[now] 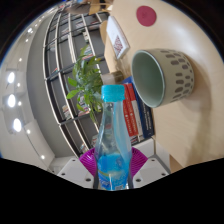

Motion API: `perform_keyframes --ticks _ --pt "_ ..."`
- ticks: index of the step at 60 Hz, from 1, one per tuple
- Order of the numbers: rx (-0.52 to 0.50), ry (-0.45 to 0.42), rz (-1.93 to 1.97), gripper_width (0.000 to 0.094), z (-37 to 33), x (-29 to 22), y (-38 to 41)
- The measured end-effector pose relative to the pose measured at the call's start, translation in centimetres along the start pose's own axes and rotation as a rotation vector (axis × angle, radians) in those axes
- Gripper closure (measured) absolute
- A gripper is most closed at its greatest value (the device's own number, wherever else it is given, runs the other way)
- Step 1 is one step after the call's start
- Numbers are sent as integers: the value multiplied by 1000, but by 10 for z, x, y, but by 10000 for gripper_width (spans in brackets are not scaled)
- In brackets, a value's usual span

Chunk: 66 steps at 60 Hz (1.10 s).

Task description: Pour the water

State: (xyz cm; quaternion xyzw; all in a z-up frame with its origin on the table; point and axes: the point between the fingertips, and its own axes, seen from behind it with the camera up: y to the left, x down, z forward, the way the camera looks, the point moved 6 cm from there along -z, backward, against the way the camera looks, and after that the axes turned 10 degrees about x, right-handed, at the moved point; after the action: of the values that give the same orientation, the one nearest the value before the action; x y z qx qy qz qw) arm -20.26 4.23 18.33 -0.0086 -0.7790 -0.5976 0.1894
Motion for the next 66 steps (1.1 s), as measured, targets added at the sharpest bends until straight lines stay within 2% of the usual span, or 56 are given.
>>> perform_keyframes --ticks 7,18,28,36,42,49,57,66 --pt "-3 37 209 543 10 -4 0" --pt "-79 35 404 543 14 -16 8" --pt "-55 55 347 545 14 -15 16" --pt "-32 10 86 543 -1 -15 38" --pt "-19 -47 -234 525 -15 -18 71" --pt "25 -168 -657 524 -32 -36 110" --pt "107 -352 -1100 513 -53 -77 146" --pt "184 -471 -1478 514 -69 -123 157"
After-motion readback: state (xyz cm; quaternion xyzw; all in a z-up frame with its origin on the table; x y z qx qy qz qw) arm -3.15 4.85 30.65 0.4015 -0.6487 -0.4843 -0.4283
